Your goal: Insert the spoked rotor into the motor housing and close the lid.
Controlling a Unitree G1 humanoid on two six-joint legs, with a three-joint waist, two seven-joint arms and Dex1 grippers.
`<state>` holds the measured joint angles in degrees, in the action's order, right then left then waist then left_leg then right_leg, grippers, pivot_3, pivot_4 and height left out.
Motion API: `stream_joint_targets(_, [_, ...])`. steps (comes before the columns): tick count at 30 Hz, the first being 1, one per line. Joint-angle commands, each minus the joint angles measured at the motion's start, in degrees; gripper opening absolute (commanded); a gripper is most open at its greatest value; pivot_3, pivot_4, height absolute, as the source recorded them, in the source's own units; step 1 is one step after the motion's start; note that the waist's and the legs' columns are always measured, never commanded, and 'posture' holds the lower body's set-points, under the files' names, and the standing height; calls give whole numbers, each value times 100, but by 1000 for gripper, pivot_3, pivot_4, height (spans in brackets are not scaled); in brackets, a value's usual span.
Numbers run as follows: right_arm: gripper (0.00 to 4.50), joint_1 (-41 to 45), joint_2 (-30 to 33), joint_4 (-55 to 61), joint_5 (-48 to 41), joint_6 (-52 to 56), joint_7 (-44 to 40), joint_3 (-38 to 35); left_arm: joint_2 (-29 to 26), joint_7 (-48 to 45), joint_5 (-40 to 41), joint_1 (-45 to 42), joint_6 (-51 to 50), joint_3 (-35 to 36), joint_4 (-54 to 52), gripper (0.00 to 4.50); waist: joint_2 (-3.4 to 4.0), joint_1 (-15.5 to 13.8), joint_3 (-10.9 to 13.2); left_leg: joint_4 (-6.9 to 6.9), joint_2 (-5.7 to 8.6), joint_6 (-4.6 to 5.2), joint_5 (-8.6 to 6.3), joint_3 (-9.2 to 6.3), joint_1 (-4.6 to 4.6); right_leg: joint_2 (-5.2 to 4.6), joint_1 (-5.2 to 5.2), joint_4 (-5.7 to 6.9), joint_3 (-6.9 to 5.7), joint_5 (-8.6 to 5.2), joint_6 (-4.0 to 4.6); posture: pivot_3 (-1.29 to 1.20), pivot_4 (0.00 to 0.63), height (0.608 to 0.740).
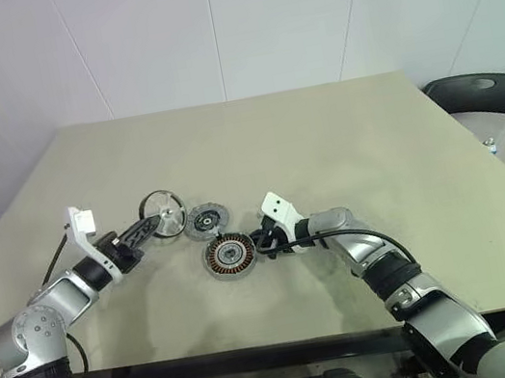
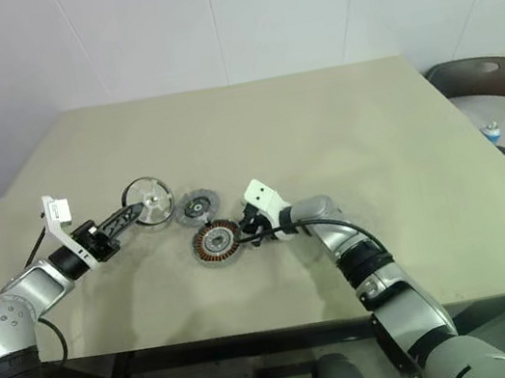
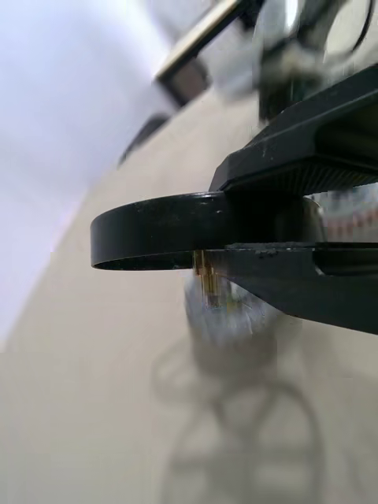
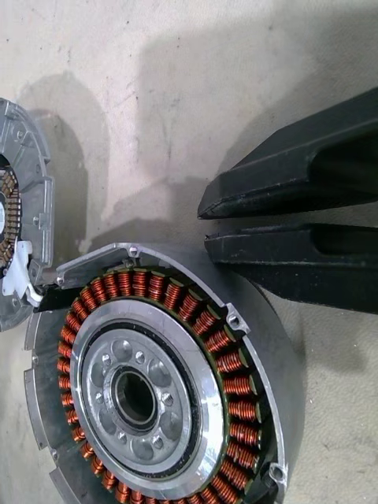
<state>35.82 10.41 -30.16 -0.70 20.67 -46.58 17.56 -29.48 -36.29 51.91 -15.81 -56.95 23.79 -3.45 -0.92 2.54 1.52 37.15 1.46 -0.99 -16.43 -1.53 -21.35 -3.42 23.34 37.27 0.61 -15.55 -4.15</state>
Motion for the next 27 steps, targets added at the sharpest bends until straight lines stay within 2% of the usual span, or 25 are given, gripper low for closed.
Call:
stream_joint_targets(1, [327,107,6,-55,66,-29,33,-17,-77,-29,859,-44,-639,28,-644,491,1,2,0,0,0,0,0,0,0,0,0,0,0,0,0,0,0,740])
stream_joint_targets(6, [327,108,123,111,-25,9,-99,-101,66,169,1705,267,-1494,-74,-729,491,4,1,2,1,0,1,0,0,2,1,-2,0,0,0,0,0,0,740])
stream_joint_targets(13, [327,212,635,539,-196,149,-529,-291,423,711,2504,384,-1826,-5,-457,491,5,-36,9,7,7,2,0,-3,-2,-2,-4,-5,-2,-1,0,0,0,740])
stream_joint_targets(20, [327,203,752,488,-129,160,-413,-395,843,1080,2461,401,-1521,-97,11,491,7,-8,10,2,0,0,1,-3,0,10,-2,-4,-1,-1,1,0,0,740])
stream_joint_targets(27, [327,60,743,703,-149,279,-362,-398,856,1034,2052,505,-1198,-152,496,491,7,-18,10,4,3,0,2,-3,-1,7,-3,-7,-1,-1,2,0,0,740])
